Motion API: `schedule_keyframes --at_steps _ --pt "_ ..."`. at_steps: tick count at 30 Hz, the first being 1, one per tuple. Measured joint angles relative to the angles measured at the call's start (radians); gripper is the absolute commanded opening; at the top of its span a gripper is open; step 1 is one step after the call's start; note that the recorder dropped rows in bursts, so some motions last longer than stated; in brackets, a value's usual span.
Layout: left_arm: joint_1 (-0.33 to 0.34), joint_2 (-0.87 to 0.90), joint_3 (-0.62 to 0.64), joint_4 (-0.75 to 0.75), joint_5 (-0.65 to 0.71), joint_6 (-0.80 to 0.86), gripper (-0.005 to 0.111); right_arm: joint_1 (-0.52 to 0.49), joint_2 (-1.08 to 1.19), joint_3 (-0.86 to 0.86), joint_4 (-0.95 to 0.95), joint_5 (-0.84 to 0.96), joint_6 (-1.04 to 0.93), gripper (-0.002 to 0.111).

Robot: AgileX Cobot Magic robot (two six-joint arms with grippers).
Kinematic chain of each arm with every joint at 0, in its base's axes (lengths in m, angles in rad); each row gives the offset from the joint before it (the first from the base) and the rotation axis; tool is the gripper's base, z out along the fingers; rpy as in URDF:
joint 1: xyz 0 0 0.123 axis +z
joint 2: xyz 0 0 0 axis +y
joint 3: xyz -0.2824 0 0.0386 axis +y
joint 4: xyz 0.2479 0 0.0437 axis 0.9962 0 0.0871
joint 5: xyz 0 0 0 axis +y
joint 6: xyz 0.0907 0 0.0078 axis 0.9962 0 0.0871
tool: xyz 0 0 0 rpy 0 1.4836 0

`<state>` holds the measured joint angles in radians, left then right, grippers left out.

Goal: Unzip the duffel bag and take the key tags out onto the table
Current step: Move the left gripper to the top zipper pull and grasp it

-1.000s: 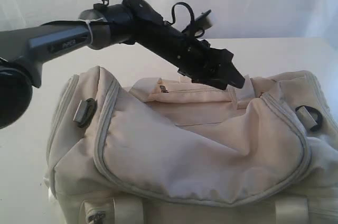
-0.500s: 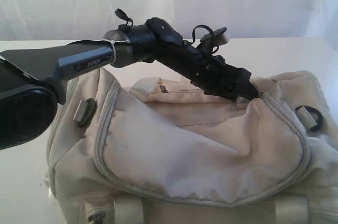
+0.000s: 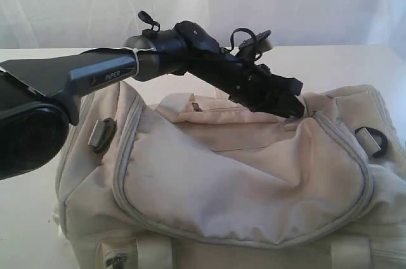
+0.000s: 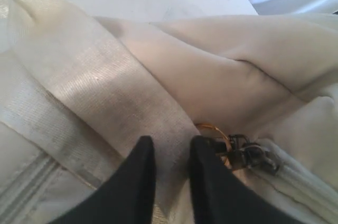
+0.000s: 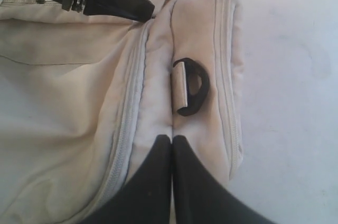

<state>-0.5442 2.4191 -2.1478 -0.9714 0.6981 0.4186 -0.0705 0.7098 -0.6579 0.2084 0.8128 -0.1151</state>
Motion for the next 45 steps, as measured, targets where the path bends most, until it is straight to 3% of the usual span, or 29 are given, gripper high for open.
schedule_keyframes --at_steps 2,12,17,19,26,27,37,39,44,45 --pt "0.000 0.000 0.000 0.000 0.000 0.000 0.000 0.000 0.000 0.000 0.000 0.000 0.000 0.000" --pt "0.081 -0.105 0.000 0.000 0.087 0.013 0.000 0.000 0.016 0.000 0.000 -0.001 -0.001 0.000" --pt "0.088 -0.145 0.000 0.000 0.126 0.031 0.000 0.000 0.050 0.000 0.000 -0.001 -0.001 0.000" --pt "0.086 -0.147 0.000 0.000 0.133 0.023 0.006 0.000 0.059 0.000 0.000 -0.001 -0.001 0.000" --pt "0.073 -0.071 0.000 0.000 0.158 0.006 0.065 0.000 0.061 -0.002 0.006 0.001 -0.001 0.000" --pt "0.069 -0.056 0.002 0.000 0.160 0.006 0.068 0.000 0.061 -0.002 0.008 0.003 -0.001 0.000" --pt "0.019 0.004 0.006 -0.045 0.042 0.002 0.070 0.000 0.061 -0.006 0.014 0.013 -0.005 0.000" --pt "0.019 0.005 0.006 -0.051 0.015 0.002 0.062 0.000 0.061 -0.006 0.014 0.013 -0.006 0.000" --pt "0.019 0.010 0.006 -0.051 0.012 0.002 0.001 0.000 0.061 -0.006 0.014 0.013 -0.007 0.000" --pt "0.019 0.010 0.006 -0.053 0.012 0.002 0.000 0.000 0.061 -0.006 0.014 0.013 -0.007 0.000"
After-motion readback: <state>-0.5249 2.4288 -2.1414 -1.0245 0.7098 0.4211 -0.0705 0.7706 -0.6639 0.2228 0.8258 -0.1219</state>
